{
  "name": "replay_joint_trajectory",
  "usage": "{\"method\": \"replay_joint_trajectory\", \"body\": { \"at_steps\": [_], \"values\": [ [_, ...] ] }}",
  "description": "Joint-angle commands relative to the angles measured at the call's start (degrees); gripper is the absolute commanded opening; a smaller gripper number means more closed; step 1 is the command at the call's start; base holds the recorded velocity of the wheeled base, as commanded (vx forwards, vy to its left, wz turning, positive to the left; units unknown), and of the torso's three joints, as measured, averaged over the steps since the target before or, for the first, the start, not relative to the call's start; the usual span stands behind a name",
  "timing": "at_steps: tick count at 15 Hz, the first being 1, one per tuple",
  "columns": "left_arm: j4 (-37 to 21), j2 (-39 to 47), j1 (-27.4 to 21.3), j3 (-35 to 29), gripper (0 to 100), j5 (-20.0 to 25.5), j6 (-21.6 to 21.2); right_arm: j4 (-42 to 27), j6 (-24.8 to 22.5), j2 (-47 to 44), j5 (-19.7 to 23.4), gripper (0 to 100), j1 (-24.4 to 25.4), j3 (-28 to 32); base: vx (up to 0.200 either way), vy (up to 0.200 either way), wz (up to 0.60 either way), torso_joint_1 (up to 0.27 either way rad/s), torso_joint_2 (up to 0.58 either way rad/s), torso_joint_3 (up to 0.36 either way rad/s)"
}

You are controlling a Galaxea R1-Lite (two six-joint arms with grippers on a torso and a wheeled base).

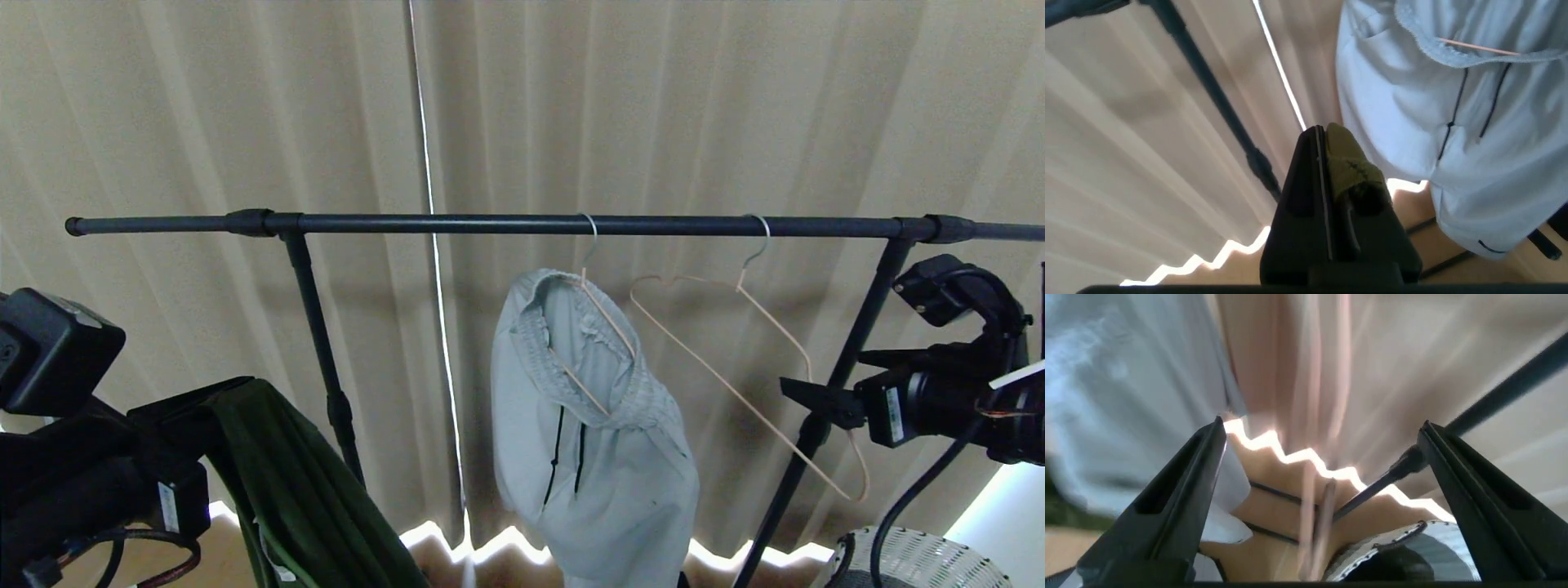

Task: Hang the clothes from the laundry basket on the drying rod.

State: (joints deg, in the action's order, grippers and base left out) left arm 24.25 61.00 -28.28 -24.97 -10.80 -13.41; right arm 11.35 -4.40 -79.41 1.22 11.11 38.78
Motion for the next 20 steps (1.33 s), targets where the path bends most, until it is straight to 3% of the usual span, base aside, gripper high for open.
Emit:
{"method": "replay_joint_trajectory", "body": {
  "at_steps": [1, 5, 14, 15, 20],
  "values": [
    [0.01, -0.09, -0.02, 0.27, 0, -0.1, -0.04, 1.83, 1.32, -6.81, 0.01, 100, -0.03, 0.77, 0.0, 0.0, 0.0, 0.0, 0.0, 0.0],
    [0.01, -0.01, -0.19, 0.27, 0, -0.01, -0.21, 4.12, 6.86, -12.17, -0.08, 100, 0.06, 2.88, 0.0, 0.0, 0.0, 0.0, 0.0, 0.0],
    [0.01, -0.01, -0.28, 0.27, 0, 0.08, -0.39, 4.3, 6.95, -15.16, -2.54, 100, 0.14, 4.64, 0.0, 0.0, 0.0, 0.0, 0.0, 0.0],
    [0.01, 0.08, -0.37, 0.18, 0, 0.08, -0.39, 4.3, 6.95, -14.81, -2.54, 0, 0.14, 4.64, 0.0, 0.0, 0.0, 0.0, 0.0, 0.0],
    [0.01, 0.17, -1.25, 0.18, 0, 0.08, -0.39, 4.21, 6.77, -13.49, -3.5, 0, 0.06, 4.46, 0.0, 0.0, 0.0, 0.0, 0.0, 0.0]
  ]
}}
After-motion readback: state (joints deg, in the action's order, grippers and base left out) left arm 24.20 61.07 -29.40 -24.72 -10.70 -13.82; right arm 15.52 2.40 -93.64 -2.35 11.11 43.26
